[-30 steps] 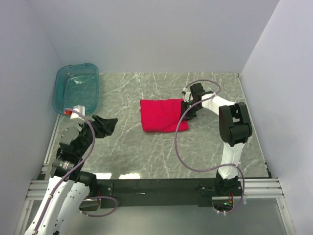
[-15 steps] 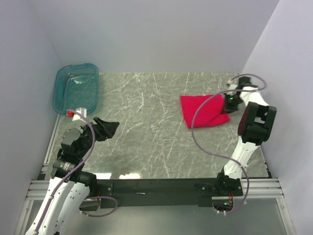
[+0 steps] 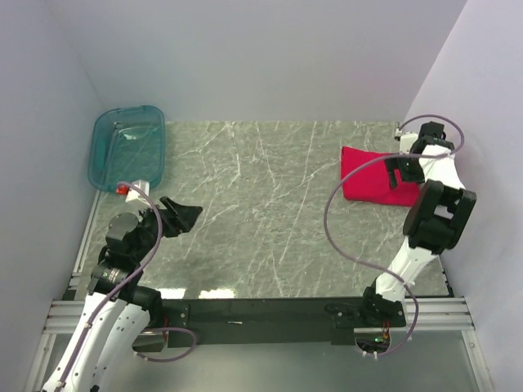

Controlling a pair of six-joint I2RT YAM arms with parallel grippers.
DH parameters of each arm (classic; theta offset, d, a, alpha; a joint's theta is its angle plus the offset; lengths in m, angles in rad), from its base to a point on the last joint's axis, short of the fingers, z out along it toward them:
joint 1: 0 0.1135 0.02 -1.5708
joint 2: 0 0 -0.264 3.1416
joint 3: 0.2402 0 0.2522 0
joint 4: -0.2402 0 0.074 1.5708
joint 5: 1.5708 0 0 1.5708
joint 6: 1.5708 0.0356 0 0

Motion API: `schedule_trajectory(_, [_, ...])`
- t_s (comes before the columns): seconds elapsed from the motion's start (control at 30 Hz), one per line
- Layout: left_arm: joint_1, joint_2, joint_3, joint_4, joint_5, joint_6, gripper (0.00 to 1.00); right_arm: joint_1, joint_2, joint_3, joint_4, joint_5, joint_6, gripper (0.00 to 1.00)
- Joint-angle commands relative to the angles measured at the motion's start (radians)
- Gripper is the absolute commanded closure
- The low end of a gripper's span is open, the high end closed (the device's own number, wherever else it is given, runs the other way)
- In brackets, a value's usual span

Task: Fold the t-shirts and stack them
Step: Neatly place the folded tshirt to the corner

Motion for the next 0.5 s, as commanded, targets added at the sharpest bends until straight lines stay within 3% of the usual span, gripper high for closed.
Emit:
schedule_trajectory(0.0, [0.003,0.021,0.034,0.056,0.015,0.007,0.24,0.023,-0.2,-0.09,0.025,-0.071,-0.065,0.07])
schedule_trajectory(0.07, [0.003,0.036,0.041,0.068,0.015,0.003,0.23,0.042,-0.312,-0.137,0.014,-0.132,-0.09,0.06])
schedule_trajectory(0.13, [0.003,0.055,0.041,0.086,0.01,-0.002,0.12,0.05,-0.406,-0.228,0.071,-0.18,-0.076,0.06])
schedule_trajectory(0.17, [0.003,0.061,0.039,0.086,-0.023,-0.01,0.01,0.051,-0.508,-0.268,0.153,-0.189,-0.058,0.06])
schedule_trajectory(0.23, [0.003,0.095,0.047,0.055,-0.079,-0.013,0.01,0.051,-0.625,-0.42,0.281,-0.177,-0.027,0.05])
schedule_trajectory(0.3, [0.003,0.131,0.077,-0.007,-0.176,0.007,0.0,0.043,-0.798,-0.537,0.508,-0.081,0.147,0.05])
schedule_trajectory(0.33, [0.005,0.174,0.127,-0.083,-0.201,0.013,0.0,0.036,-0.85,-0.628,0.56,-0.009,0.248,0.0])
schedule_trajectory(0.37, [0.006,0.191,0.151,-0.119,-0.243,0.029,0.01,0.025,-0.93,-0.652,0.57,-0.017,0.377,0.0])
schedule_trajectory(0.47, [0.009,0.221,0.223,-0.183,-0.341,0.076,0.01,0.005,-1.048,-0.681,0.465,-0.079,0.505,0.05])
